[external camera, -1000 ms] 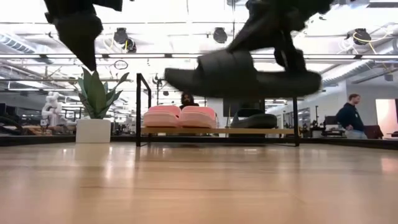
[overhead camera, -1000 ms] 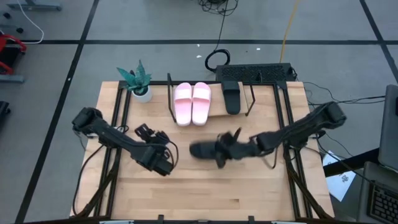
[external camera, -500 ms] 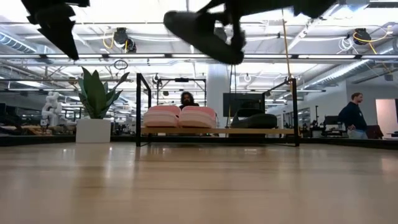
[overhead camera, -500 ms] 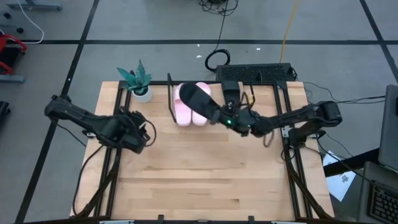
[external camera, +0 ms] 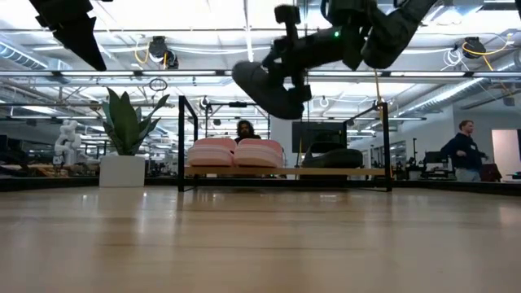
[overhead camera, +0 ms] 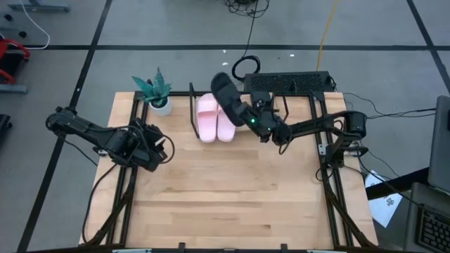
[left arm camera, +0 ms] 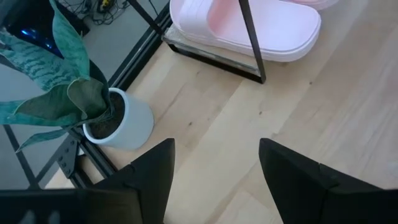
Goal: Pick and place slides into the shelf
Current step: Put the black slide on the shelf
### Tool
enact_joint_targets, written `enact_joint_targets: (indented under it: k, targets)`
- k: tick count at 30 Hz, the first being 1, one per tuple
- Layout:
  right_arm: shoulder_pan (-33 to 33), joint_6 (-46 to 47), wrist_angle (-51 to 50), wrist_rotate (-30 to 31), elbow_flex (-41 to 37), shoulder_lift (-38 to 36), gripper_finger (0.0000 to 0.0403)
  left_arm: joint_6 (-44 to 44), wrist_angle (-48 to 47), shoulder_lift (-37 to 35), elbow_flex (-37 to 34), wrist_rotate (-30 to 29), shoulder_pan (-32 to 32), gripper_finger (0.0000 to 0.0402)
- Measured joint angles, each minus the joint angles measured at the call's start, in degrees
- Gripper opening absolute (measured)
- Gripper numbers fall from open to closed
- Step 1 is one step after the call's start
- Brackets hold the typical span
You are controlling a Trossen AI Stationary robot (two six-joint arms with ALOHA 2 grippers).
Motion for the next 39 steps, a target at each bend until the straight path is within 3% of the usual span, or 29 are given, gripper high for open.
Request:
enact_joint_targets:
  k: [14, 26, 39]
  targets:
    - [-7.7, 9.8, 0.5, -1.3, -4.6, 0.0, 0.0, -0.1, -0.1, 0.0, 0.0, -0.5, 0.1, 0.0237]
    - [-7.0, 16.2, 5.2, -2.8, -12.2, 0.0, 0.0, -0.1, 0.7, 0.0, 0.0, -0.4, 3.4, 0.0237]
    - [-7.4, 19.6, 5.3, -2.8, -15.3, 0.0, 0.0, 0.0, 1.3, 0.0, 0.0, -0.4, 5.4, 0.0237]
